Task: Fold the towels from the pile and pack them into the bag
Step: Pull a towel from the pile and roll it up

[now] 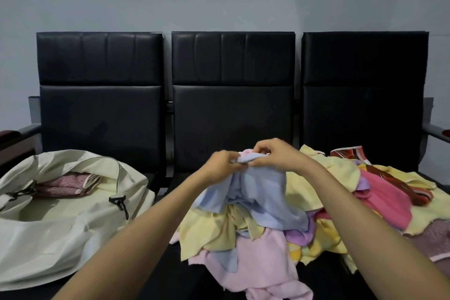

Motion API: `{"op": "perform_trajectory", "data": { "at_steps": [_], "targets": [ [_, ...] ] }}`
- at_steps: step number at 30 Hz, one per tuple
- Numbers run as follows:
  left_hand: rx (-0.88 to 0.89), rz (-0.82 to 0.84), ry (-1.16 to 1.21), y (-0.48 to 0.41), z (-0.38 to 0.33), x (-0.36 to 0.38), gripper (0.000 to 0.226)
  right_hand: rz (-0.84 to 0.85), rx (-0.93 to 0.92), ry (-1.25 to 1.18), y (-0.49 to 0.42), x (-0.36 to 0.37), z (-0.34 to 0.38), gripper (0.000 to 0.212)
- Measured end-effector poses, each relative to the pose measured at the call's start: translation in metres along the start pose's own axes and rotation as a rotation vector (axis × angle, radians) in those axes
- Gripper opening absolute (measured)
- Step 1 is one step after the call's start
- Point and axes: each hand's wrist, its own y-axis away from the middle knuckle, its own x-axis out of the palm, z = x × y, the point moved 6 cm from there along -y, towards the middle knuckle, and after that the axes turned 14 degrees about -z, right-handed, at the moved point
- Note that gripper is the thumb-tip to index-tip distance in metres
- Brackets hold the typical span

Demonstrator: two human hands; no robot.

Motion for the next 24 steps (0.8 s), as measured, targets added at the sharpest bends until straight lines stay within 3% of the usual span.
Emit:
{"op": "perform_trajectory", "data": {
  "at_steps": [3, 8, 9, 12, 14, 16, 18, 20, 22, 24],
  "targets": [
    [-0.189, -0.304, 0.056, -0.008, 0.035, -0.033, 0.016, 0.030, 0.109, 0.003, 0.005, -0.015, -0.019, 0.023],
    [-0.359, -0.292, -0.025, -0.008, 0.063, -0.036, 0.011, 0.076, 0.162, 0.094, 0.012, -0.019, -0.039, 0.017],
    [-0.365, -0.278, 0.010, -0.007, 0.059, -0.033, 0.010, 0.055, 0.176, 0.021, 0.012, -0.016, -0.037, 0.012],
    [-0.341, -0.128, 0.140, -0.003, 0.037, -0.019, 0.025, -0.151, 0.293, -0.520, 0.009, -0.015, -0.027, 0.010],
    [-0.231, -0.168, 0.208, 0.000, 0.015, -0.018, 0.025, -0.218, 0.364, -0.776, 0.006, -0.012, -0.019, 0.005],
    [-0.167, -0.247, 0.349, 0.004, -0.004, -0.021, 0.029, -0.171, 0.374, -0.921, 0.005, -0.005, -0.009, 0.016],
    [-0.203, -0.296, 0.484, 0.008, -0.010, -0.021, 0.029, -0.141, 0.294, -0.796, 0.007, -0.002, -0.002, 0.028],
    [-0.294, -0.315, 0.554, 0.012, -0.007, -0.018, 0.018, -0.173, 0.167, -0.486, 0.009, -0.001, -0.002, 0.035],
    [-0.384, -0.311, 0.619, 0.016, 0.003, -0.012, 0.007, -0.231, 0.115, -0.295, 0.011, -0.001, -0.002, 0.032],
    [-0.442, -0.286, 0.655, 0.022, 0.013, -0.003, 0.011, -0.287, 0.075, -0.240, 0.011, 0.002, -0.002, 0.018]
  ]
}}
